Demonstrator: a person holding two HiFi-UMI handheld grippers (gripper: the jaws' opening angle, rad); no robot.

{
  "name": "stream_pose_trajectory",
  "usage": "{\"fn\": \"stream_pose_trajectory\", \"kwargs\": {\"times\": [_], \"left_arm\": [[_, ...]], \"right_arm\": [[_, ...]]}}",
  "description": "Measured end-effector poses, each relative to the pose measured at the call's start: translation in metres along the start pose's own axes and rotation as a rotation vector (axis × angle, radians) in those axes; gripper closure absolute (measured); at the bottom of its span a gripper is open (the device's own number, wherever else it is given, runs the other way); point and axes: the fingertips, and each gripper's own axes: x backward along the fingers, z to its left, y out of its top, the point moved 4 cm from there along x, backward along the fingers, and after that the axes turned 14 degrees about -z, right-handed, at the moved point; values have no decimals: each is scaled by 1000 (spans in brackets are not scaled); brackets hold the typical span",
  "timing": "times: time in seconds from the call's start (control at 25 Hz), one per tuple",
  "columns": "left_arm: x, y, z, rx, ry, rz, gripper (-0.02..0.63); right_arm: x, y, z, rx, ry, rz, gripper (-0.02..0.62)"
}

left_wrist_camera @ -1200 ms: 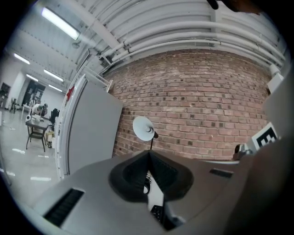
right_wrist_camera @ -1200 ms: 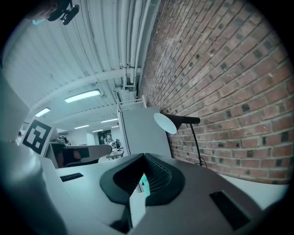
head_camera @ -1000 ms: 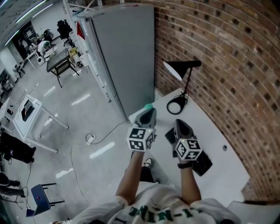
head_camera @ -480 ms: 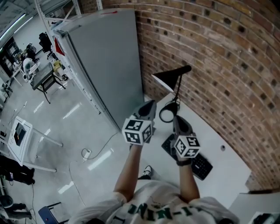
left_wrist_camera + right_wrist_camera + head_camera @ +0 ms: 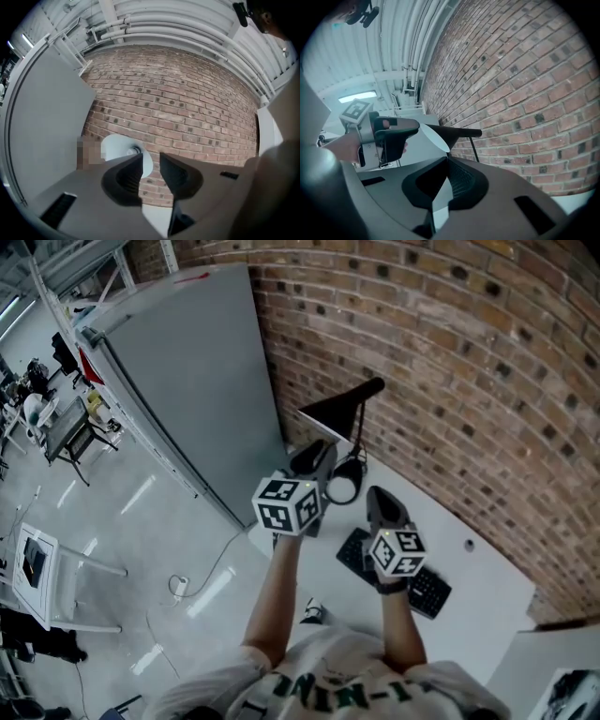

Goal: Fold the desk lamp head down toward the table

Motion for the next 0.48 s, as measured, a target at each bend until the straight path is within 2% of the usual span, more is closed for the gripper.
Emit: {"fn": "stream_pose_trajectory", "kwargs": {"times": [0.32, 0.48], "left_arm": [[-31, -6, 1, 57, -41, 53, 436], [-41, -2, 4, 63, -32, 48, 436]], "right_arm": [[-4, 4, -17, -9, -48, 11, 589], [-14, 9, -21, -9, -58, 7, 589]]}}
